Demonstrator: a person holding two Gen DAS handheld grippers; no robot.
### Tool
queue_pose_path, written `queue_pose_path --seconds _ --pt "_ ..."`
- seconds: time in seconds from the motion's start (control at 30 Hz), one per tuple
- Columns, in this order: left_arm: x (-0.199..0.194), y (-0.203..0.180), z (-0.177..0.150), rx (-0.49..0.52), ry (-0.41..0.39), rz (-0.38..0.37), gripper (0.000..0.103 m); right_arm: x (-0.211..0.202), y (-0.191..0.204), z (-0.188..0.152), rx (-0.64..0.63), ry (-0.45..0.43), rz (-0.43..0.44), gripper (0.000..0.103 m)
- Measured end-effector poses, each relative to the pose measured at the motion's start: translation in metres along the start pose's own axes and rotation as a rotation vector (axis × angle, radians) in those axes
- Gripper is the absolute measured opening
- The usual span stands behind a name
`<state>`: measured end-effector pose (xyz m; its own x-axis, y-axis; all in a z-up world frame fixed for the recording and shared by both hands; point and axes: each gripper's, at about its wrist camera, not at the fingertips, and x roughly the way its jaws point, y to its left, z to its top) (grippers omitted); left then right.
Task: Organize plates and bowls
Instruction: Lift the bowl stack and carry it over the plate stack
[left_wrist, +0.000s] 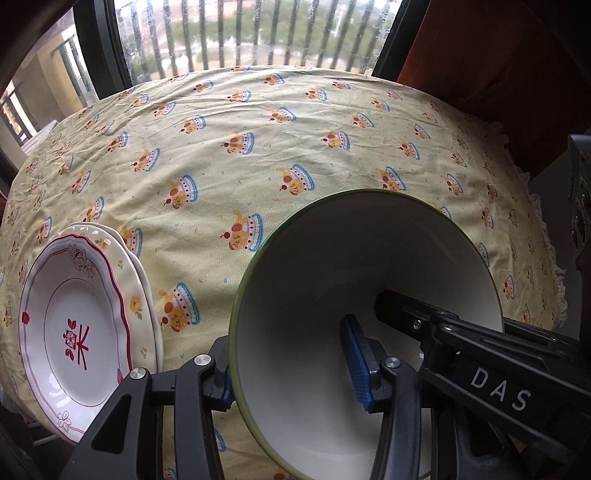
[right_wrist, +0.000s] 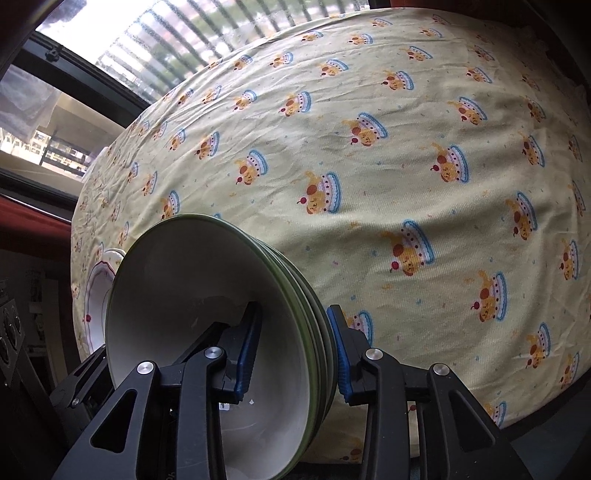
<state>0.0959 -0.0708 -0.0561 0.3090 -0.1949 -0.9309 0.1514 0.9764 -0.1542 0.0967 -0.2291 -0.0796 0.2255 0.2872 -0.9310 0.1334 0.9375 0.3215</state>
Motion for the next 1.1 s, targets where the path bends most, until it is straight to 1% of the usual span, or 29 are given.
queue_pose_path --seconds 0.03,0.13,0.2,0.27,0.47,0.63,0.9,1.1 --pt "-0.005 0.001 0.000 -0.013 -0.012 0.002 0.044 -0.004 0.001 0.000 -0.006 -0.008 0.005 0.039" --pt "-0.019 -0.002 0.000 0.013 -0.042 0.041 0.043 -0.013 0.004 -0.001 -0.019 -0.004 0.025 0.039" --pt "-0.022 0.002 -0.001 0.009 -0.044 0.052 0.043 -0.016 0.006 -0.003 -0.009 -0.005 0.050 0.039" --pt "-0.025 0.008 -0.003 -0.003 -0.046 0.043 0.043 -0.018 0.012 -0.004 -0.021 -0.013 0.051 0.039" --pt "-0.038 0.030 -0.005 0.007 -0.069 0.006 0.043 -0.025 0.034 -0.013 -0.014 -0.052 0.025 0.039" --pt "-0.048 0.055 -0.008 0.024 -0.076 -0.023 0.043 -0.028 0.062 -0.023 -0.014 -0.090 -0.011 0.039" --pt "-0.063 0.097 -0.013 0.039 -0.082 -0.051 0.043 -0.025 0.106 -0.039 0.004 -0.116 -0.035 0.039" --pt "-0.073 0.130 -0.017 0.031 -0.093 -0.060 0.043 -0.018 0.141 -0.049 -0.001 -0.129 -0.046 0.039"
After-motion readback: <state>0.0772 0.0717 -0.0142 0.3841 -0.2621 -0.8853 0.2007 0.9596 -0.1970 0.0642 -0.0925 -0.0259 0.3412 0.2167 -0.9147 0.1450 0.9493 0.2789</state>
